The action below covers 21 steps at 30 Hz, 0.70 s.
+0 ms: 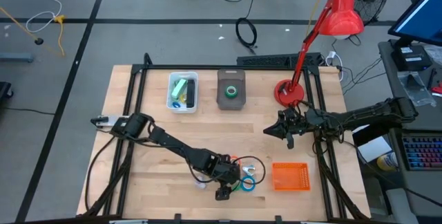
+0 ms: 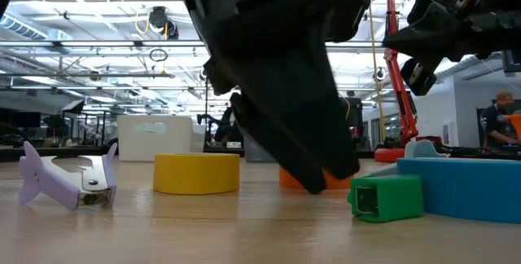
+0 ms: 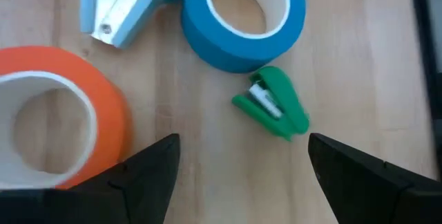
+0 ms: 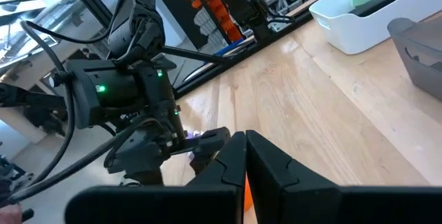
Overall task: Pick and place Stapler, Stapler remover, tape
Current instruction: Put the small green stapler into the white bin
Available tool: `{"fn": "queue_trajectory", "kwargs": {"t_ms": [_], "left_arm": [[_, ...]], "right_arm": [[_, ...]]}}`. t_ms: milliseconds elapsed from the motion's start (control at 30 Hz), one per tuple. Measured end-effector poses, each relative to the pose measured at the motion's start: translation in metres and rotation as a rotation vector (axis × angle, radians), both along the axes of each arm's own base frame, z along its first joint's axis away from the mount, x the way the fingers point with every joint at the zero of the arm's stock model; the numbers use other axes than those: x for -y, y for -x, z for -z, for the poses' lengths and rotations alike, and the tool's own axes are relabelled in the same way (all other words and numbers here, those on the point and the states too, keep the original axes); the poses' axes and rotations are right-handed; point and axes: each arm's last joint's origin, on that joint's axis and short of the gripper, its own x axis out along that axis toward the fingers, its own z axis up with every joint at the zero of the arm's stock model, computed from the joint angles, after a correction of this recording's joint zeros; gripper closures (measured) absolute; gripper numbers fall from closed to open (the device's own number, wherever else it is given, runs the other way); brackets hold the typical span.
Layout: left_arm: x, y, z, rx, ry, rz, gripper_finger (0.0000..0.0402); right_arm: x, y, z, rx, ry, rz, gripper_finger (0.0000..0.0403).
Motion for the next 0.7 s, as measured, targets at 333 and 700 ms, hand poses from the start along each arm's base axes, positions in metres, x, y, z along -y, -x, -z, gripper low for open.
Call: {"fn": "queue_trajectory", "kwargs": {"t_ms": [333,700], "left_arm": [[0.014,0.000,-0.004,0.022,0.111,-0.100,0.0078],[0.017,0.000,-0.004,0.030,0.128,-0.323,0.0078]], "right_arm": [[0.000,0.000,0.000,0.000,0.002,-0.001,0.0399],[0.000,0.000,0.000,0.001,0.009,-0.001,0.0399]]}}
